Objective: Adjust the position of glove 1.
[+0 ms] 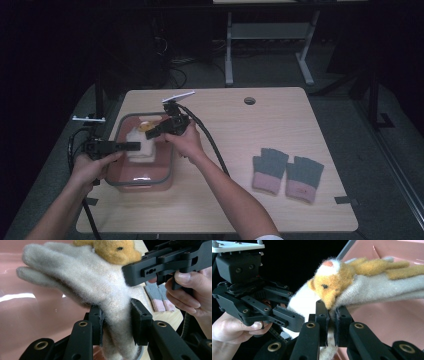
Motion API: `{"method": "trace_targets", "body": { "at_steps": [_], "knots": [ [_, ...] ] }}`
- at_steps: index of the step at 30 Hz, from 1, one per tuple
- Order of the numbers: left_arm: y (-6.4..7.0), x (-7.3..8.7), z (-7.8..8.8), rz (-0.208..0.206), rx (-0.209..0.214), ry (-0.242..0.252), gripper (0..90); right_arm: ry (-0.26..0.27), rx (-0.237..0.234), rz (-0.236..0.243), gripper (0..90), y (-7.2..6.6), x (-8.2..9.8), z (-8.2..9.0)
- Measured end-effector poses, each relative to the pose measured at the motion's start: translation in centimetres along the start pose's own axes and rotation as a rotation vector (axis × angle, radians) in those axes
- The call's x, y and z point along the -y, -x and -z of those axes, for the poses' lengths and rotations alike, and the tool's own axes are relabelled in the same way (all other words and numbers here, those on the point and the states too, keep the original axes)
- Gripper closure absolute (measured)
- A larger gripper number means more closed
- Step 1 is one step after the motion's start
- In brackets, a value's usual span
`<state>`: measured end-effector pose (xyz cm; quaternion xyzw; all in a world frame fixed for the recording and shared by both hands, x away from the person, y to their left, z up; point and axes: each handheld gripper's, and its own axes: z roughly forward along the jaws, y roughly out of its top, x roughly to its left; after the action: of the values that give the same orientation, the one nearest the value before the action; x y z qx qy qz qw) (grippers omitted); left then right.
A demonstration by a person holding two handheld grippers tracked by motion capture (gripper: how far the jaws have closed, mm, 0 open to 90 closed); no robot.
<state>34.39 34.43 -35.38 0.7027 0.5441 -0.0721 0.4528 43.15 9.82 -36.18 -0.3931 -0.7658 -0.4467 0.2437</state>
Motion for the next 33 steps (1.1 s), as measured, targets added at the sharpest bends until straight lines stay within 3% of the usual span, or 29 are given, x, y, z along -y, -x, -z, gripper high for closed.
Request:
{"method": "trace_targets", "body": {
  "at_steps": [14,23,33],
  "knots": [
    [-1.0,0.6,-1.7,0.020,-0.038,-0.051,66.4,-0.048,0.035,-0.026,83.4,1.9,0.8,-1.4],
    [-1.4,1.2,-2.4,0.023,-0.075,-0.082,66.4,-0.086,0.078,-0.028,83.1,2.3,1.1,-2.3],
    [-1.6,1.7,-3.2,0.028,-0.129,-0.109,66.5,-0.133,0.149,0.001,81.7,2.1,1.3,-2.6]
  ]
}}
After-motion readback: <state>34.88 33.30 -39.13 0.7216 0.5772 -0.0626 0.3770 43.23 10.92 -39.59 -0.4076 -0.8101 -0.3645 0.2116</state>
